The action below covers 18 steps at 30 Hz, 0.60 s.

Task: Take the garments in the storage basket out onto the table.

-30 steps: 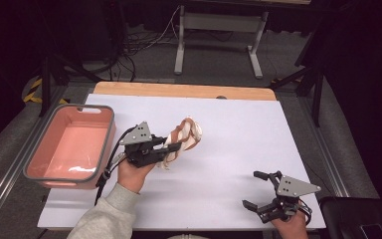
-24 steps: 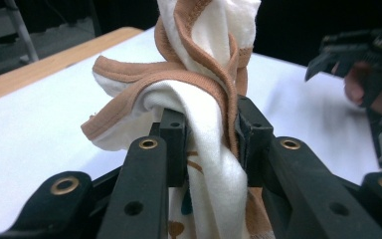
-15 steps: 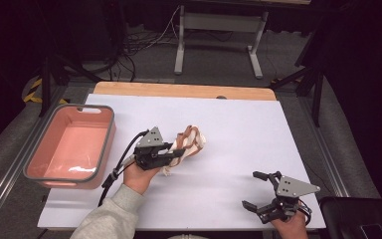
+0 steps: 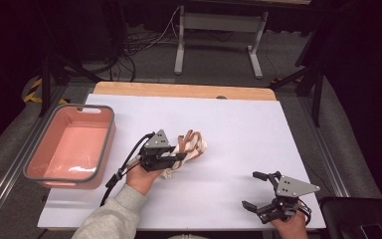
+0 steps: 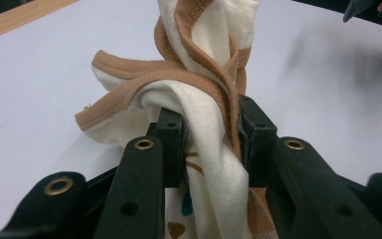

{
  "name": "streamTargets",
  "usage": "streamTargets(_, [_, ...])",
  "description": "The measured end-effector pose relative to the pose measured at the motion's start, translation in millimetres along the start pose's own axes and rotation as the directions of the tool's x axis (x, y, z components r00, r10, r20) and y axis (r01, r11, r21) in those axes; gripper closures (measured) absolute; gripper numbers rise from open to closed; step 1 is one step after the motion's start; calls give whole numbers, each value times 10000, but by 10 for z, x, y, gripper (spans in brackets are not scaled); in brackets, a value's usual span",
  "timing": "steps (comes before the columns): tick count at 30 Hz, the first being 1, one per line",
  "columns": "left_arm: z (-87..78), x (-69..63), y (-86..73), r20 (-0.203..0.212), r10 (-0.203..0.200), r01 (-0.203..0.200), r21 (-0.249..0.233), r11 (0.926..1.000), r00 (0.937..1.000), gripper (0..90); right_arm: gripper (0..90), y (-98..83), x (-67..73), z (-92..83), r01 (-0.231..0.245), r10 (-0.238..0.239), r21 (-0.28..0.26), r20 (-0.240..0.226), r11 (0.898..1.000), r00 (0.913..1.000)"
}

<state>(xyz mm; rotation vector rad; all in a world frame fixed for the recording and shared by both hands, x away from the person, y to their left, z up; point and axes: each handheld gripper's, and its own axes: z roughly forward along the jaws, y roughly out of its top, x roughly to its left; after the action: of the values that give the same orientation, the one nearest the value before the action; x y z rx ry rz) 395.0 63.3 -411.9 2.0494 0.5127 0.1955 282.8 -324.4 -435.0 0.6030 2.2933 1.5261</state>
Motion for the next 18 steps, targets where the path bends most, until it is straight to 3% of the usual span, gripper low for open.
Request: streamTargets(18, [98, 12, -25, 153, -102, 96, 375, 9993, 9998, 662, 16, -1, -4, -6, -12, 12, -39, 0, 10000, 10000])
